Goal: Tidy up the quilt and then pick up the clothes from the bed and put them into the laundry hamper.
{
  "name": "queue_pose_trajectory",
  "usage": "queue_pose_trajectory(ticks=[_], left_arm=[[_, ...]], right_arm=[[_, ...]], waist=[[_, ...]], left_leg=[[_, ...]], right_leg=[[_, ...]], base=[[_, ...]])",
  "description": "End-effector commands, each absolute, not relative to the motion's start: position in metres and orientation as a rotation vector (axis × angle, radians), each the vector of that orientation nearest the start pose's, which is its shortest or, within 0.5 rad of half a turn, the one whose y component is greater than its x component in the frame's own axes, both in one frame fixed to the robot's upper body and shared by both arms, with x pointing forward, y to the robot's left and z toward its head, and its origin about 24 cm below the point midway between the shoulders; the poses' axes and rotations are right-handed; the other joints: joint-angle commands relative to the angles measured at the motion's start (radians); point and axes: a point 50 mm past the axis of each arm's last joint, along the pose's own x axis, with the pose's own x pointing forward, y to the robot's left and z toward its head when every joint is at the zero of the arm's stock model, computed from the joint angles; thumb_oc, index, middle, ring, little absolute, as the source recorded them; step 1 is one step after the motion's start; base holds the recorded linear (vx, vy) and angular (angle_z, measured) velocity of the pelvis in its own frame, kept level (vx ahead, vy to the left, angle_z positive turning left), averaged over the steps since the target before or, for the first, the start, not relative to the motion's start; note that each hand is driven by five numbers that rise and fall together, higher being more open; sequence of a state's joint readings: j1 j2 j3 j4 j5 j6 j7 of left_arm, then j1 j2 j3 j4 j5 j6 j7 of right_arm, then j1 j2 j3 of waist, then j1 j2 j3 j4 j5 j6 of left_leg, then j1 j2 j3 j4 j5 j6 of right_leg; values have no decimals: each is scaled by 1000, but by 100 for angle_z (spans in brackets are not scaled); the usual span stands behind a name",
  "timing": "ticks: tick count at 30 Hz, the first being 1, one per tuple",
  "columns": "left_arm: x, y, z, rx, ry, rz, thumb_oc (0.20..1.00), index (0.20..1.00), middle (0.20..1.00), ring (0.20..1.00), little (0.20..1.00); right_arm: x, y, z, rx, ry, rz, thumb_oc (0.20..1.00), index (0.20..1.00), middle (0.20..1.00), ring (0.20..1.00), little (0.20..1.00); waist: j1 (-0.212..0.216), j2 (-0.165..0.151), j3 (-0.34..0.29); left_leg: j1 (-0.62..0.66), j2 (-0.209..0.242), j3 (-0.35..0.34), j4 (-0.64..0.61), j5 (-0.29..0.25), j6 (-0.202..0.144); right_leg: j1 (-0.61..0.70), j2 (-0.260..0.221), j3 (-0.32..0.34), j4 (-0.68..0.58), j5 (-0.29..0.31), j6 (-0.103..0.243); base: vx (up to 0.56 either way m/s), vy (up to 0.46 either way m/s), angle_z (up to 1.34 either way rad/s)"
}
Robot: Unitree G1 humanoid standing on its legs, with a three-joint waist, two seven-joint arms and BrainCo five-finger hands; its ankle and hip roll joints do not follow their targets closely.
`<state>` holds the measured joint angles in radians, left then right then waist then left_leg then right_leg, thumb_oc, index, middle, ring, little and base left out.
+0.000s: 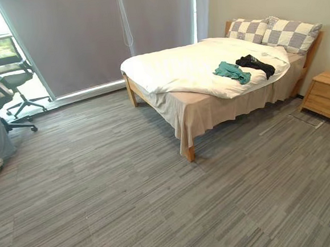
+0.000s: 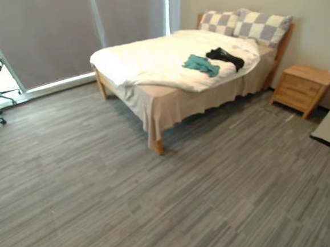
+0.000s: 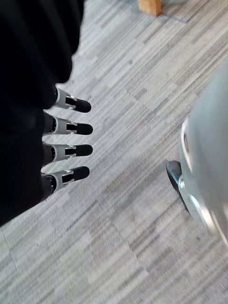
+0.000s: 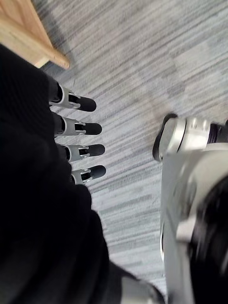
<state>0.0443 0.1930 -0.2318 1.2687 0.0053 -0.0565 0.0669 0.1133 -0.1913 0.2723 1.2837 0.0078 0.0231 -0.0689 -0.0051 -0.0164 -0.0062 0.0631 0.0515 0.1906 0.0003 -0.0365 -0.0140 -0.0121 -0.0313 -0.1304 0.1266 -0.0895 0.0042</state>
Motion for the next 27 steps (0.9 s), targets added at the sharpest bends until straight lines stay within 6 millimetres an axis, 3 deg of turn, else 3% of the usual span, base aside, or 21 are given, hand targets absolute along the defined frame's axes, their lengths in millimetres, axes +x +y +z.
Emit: queue_pose_trajectory(ticks=[1, 7, 9, 10, 12, 14, 16, 18, 19, 21, 22, 23, 24, 25, 26, 27], left_arm=[[98, 208, -166, 368, 1188, -34, 1000, 1000, 1000, 1000, 1000], [95, 211, -166, 462, 1207, -110, 1000, 1000, 1000, 1000, 1000], [102, 214, -164, 486, 1184, -116, 1000, 1000, 1000, 1000, 1000], [106, 216, -162, 498, 1173, -115, 1000, 1000, 1000, 1000, 1000], [107, 217, -162, 514, 1173, -120, 1000, 1000, 1000, 1000, 1000], [106, 220, -162, 527, 1182, -116, 1000, 1000, 1000, 1000, 1000], [103, 223, -162, 547, 1194, -125, 1000, 1000, 1000, 1000, 1000], [100, 225, -162, 578, 1199, -148, 1000, 1000, 1000, 1000, 1000], [98, 226, -163, 602, 1206, -165, 1000, 1000, 1000, 1000, 1000], [96, 227, -163, 647, 1213, -198, 1000, 1000, 1000, 1000, 1000], [96, 227, -163, 647, 1213, -199, 1000, 1000, 1000, 1000, 1000], [97, 224, -163, 660, 1203, -220, 1000, 1000, 1000, 1000, 1000], [101, 223, -163, 653, 1190, -217, 1000, 1000, 1000, 1000, 1000], [101, 223, -163, 653, 1190, -217, 1000, 1000, 1000, 1000, 1000], [104, 222, -162, 652, 1176, -210, 1000, 1000, 1000, 1000, 1000], [113, 224, -159, 660, 1146, -199, 1000, 1000, 1000, 1000, 1000]], right_arm=[[84, -192, -171, -362, 1256, 88, 1000, 1000, 1000, 1000, 1000], [89, -197, -170, -405, 1247, 109, 1000, 1000, 1000, 1000, 1000], [96, -198, -168, -400, 1226, 101, 1000, 1000, 1000, 1000, 1000], [100, -198, -167, -395, 1214, 94, 1000, 1000, 1000, 1000, 1000], [105, -200, -165, -386, 1202, 78, 1000, 1000, 1000, 1000, 1000], [107, -202, -164, -347, 1193, 35, 1000, 1000, 1000, 1000, 1000], [104, -205, -164, -311, 1196, -11, 1000, 1000, 1000, 1000, 1000], [103, -208, -164, -295, 1191, -37, 1000, 1000, 1000, 1000, 1000], [103, -208, -164, -288, 1188, -47, 1000, 1000, 1000, 1000, 1000], [101, -214, -163, -260, 1187, -89, 1000, 1000, 1000, 1000, 1000], [101, -214, -163, -260, 1187, -89, 1000, 1000, 1000, 1000, 1000], [91, -220, -164, -267, 1214, -98, 1000, 1000, 1000, 1000, 1000], [87, -226, -164, -298, 1229, -92, 1000, 1000, 1000, 1000, 1000], [87, -226, -164, -298, 1229, -92, 1000, 1000, 1000, 1000, 1000], [83, -231, -164, -369, 1248, -62, 1000, 1000, 1000, 1000, 1000], [80, -236, -164, -466, 1263, 4, 1000, 1000, 1000, 1000, 1000]], waist=[[0, -33, 80], [5, -40, 96], [6, -39, 115], [5, -35, 131], [-5, -26, 160], [-17, -16, 176], [-39, -14, 174], [-66, -26, 172], [-87, -34, 172], [-141, -5, 171], [-140, -4, 172], [-166, 5, 158], [-166, 23, 155], [-167, 24, 155], [-168, 39, 152], [-140, 32, 159]], left_leg=[[112, 8, -2, -88, 43, -56], [108, 1, 0, -76, 29, -45], [101, 0, -1, -67, 17, -30], [101, 2, 2, -64, 11, -23], [122, -1, 13, -58, -11, -9], [161, 11, 25, -68, -26, -10], [207, 20, 20, -82, -53, -28], [244, 15, 5, -88, -83, -50], [265, 15, -5, -88, -100, -67], [327, 66, -8, -88, -147, -114], [328, 68, -7, -88, -148, -114], [370, 76, -28, -88, -132, -129], [370, 100, -39, -50, -81, -142], [370, 101, -39, -51, -81, -143], [345, 132, -56, 37, -9, -158], [203, 152, -95, 310, 155, -172]], right_leg=[[137, -86, -30, -165, 113, 161], [127, -92, -23, -141, 100, 165], [73, -94, -17, -33, 81, 171], [33, -95, -26, 46, 86, 191], [-70, -129, -43, 235, 172, 249], [-150, -167, -80, 351, 222, 258], [-182, -203, -135, 296, 212, 244], [-200, -205, -154, 133, 197, 224], [-225, -206, -149, 25, 212, 221], [-268, -192, -117, -146, 282, 248], [-267, -191, -117, -147, 282, 248], [-275, -174, -78, -132, 301, 240], [-266, -154, -86, -127, 304, 226], [-266, -153, -87, -127, 304, 226], [-243, -128, -95, -129, 300, 203], [-162, -101, -126, -161, 272, 154]], base=[[53, 5, -34], [68, 29, -16], [-5, 46, -7], [-4, 70, -6], [83, 91, -13], [248, 41, -18], [433, -64, 0], [510, -168, -2], [558, -203, 4], [651, -221, 27], [708, -226, 35], [505, -179, 22], [504, -179, 27], [299, -172, 38], [376, -343, 37], [375, -344, 23]])
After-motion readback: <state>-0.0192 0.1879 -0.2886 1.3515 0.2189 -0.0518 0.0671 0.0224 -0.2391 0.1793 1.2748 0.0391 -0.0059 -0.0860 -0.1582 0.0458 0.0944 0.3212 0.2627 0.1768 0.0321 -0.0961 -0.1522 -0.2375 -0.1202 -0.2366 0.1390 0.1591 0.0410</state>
